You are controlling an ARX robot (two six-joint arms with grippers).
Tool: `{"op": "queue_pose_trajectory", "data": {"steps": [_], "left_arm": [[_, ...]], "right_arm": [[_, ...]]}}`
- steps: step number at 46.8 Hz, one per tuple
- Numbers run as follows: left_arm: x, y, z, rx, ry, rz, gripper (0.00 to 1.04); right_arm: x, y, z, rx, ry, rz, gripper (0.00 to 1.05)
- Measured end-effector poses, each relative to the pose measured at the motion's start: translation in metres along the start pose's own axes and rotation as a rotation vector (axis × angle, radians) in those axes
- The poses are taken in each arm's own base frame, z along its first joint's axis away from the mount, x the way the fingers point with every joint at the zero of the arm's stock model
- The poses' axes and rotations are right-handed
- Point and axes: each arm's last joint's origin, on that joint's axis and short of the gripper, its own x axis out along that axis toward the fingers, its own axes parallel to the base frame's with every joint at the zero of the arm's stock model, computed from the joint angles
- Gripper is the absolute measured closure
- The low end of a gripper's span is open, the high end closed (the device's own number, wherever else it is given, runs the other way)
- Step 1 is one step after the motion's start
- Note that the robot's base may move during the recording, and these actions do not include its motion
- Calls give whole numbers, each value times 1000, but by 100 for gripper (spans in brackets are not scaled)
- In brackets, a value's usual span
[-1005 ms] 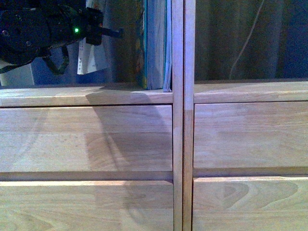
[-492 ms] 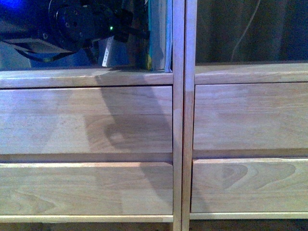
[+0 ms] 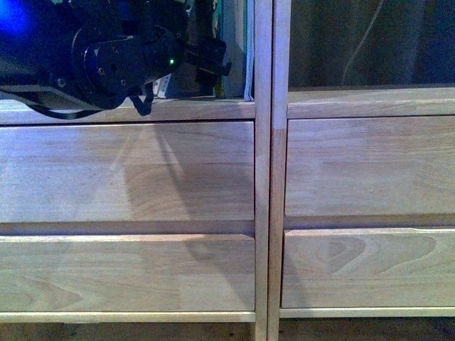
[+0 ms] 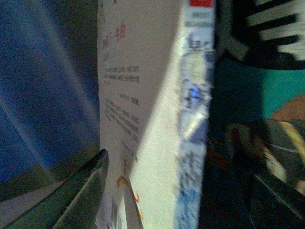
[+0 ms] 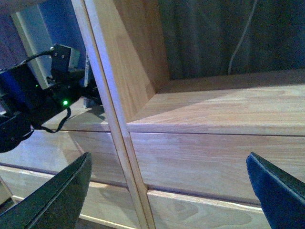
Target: Organize books on shelf
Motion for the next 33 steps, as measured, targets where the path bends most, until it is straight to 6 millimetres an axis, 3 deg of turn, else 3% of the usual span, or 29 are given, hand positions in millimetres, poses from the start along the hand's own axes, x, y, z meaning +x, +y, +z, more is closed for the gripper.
{"op": "queue_pose_trajectory", "data": {"steps": [7, 20, 33], "left_arm": [[-24, 2, 7, -38, -29, -6, 6], [-94, 26, 38, -160, -133, 55, 7], [-196, 33, 41, -344, -84, 60, 7]], "right_arm": [[0, 0, 0, 0, 0, 0, 7], [0, 0, 0, 0, 0, 0, 7], [0, 0, 0, -2, 0, 0, 7]]}}
